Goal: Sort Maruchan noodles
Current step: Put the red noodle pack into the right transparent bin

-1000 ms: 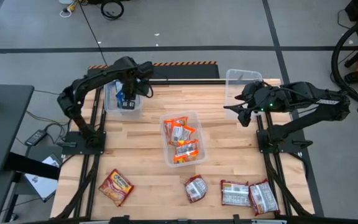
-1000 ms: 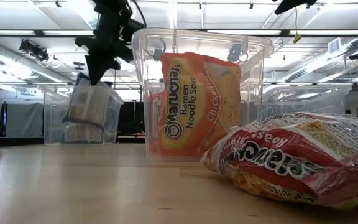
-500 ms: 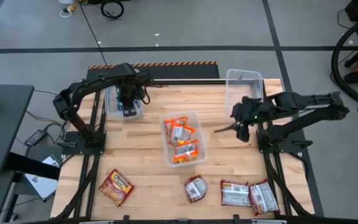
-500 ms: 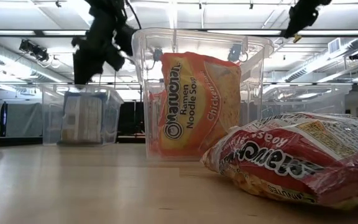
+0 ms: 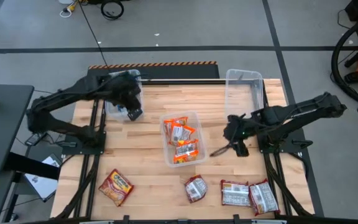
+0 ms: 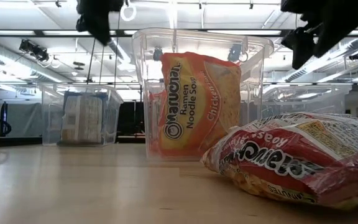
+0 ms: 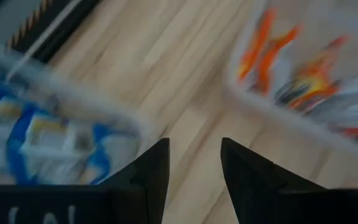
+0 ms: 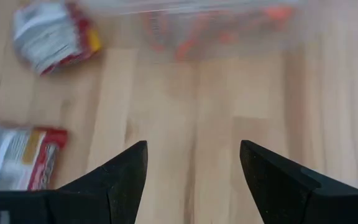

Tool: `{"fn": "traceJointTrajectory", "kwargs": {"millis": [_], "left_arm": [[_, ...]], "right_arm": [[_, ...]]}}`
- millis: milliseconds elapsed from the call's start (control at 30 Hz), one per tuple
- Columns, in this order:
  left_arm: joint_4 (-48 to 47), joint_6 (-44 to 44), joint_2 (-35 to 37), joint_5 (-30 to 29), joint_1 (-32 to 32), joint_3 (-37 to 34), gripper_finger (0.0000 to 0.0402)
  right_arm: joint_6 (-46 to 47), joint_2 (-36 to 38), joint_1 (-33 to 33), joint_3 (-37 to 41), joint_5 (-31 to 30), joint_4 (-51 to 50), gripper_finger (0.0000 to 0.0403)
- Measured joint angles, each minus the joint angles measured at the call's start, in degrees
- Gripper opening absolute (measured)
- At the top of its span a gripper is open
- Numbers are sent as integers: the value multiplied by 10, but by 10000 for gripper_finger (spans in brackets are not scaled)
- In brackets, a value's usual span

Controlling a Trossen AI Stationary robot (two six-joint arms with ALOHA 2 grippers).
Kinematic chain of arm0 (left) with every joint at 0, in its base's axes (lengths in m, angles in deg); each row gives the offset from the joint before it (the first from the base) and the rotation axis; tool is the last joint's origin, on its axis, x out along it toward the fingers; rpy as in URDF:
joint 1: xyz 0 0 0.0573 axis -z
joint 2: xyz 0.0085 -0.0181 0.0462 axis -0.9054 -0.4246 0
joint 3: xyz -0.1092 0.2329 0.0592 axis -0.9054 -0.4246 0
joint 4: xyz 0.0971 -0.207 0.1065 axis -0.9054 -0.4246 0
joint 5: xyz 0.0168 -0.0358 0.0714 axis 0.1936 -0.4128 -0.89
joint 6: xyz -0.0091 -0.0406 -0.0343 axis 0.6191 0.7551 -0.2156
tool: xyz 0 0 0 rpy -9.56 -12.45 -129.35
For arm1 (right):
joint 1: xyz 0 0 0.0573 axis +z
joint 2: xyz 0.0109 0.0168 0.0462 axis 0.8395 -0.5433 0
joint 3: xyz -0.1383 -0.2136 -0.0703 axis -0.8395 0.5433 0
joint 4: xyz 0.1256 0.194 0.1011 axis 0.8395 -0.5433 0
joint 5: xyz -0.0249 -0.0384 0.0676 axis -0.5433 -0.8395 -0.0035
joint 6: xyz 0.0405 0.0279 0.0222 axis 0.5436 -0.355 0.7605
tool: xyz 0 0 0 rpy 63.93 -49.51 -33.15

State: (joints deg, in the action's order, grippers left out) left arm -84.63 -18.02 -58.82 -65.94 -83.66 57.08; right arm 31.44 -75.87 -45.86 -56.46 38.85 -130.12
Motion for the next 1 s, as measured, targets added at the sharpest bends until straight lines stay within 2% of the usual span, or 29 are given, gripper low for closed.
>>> {"fn": "traceJointTrajectory", "kwargs": {"millis": [100, 167, 333, 467, 600, 733, 867, 1000], "left_arm": [[78, 40, 42, -8, 53, -41, 149], [126, 59, 71, -9, 87, -75, 149], [247, 90, 135, -38, 156, -177, 149], [302, 123, 170, -42, 198, -229, 149], [335, 135, 180, -43, 246, -248, 149], [407, 119, 178, -54, 297, -266, 149], [480, 101, 178, -92, 335, -282, 149], [482, 100, 182, -113, 367, -283, 149]], "right_arm": [[-51, -24, 36, -10, 0, 6, 261], [-49, -41, 68, -25, 1, 6, 261], [17, -85, 167, -53, 2, 11, 261], [52, -120, 234, -56, 45, 56, 261], [122, -167, 289, -56, 9, 113, 261], [143, -244, 314, -112, -9, 150, 261], [143, -333, 318, -191, 0, 126, 261], [143, -400, 315, -267, 13, 91, 261]]}}
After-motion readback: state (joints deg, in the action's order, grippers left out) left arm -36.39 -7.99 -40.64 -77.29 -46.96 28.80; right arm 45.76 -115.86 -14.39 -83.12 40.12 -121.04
